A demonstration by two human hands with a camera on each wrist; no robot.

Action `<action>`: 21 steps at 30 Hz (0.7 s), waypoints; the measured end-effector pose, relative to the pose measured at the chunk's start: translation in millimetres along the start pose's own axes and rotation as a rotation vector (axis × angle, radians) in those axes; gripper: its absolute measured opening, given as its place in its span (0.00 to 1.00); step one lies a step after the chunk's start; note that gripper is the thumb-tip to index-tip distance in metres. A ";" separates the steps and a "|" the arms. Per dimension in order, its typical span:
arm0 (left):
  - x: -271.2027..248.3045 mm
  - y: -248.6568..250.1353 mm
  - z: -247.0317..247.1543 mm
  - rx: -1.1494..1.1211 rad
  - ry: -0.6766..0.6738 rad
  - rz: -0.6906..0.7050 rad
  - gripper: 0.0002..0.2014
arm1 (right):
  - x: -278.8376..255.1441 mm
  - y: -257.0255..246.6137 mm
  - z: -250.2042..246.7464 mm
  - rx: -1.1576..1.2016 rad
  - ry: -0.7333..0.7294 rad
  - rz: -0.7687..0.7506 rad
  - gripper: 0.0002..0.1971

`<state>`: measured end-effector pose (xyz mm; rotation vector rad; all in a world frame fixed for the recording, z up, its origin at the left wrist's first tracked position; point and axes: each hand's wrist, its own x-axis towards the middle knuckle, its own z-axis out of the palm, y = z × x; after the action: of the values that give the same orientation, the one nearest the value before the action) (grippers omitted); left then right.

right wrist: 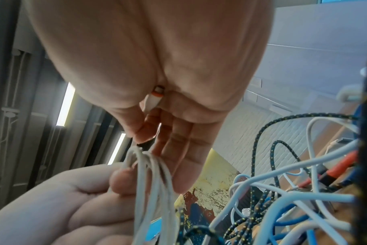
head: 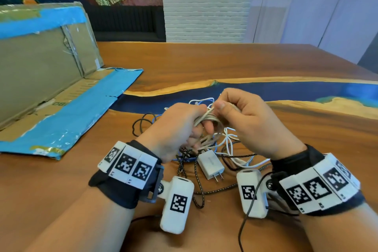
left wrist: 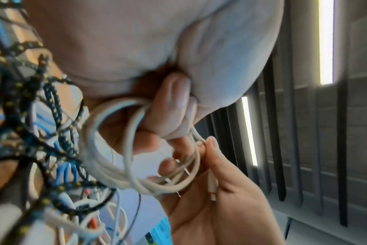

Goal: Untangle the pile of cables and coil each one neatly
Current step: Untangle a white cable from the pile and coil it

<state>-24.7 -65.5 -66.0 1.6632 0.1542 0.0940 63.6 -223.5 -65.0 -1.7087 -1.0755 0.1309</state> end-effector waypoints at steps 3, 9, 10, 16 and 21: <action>3.6 -1.0 0.2 -0.020 0.069 0.016 0.24 | 1.4 1.0 -1.0 0.087 0.073 0.066 0.14; 2.2 -1.6 1.1 -0.216 -0.013 0.014 0.22 | 4.6 5.9 -3.2 0.347 0.145 0.181 0.13; 1.2 0.0 1.3 -0.272 -0.041 0.010 0.22 | 5.0 5.8 -2.7 0.359 0.145 0.181 0.13; 1.7 2.9 1.2 -0.485 -0.011 0.044 0.13 | 5.8 8.2 3.0 0.551 0.077 0.235 0.16; 2.2 4.0 -0.4 -0.416 0.070 0.112 0.12 | 1.4 2.1 11.2 0.842 -0.051 0.234 0.15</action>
<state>-22.3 -65.1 -62.0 1.2531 0.0874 0.2524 59.4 -214.6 -71.0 -1.0513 -0.6926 0.6788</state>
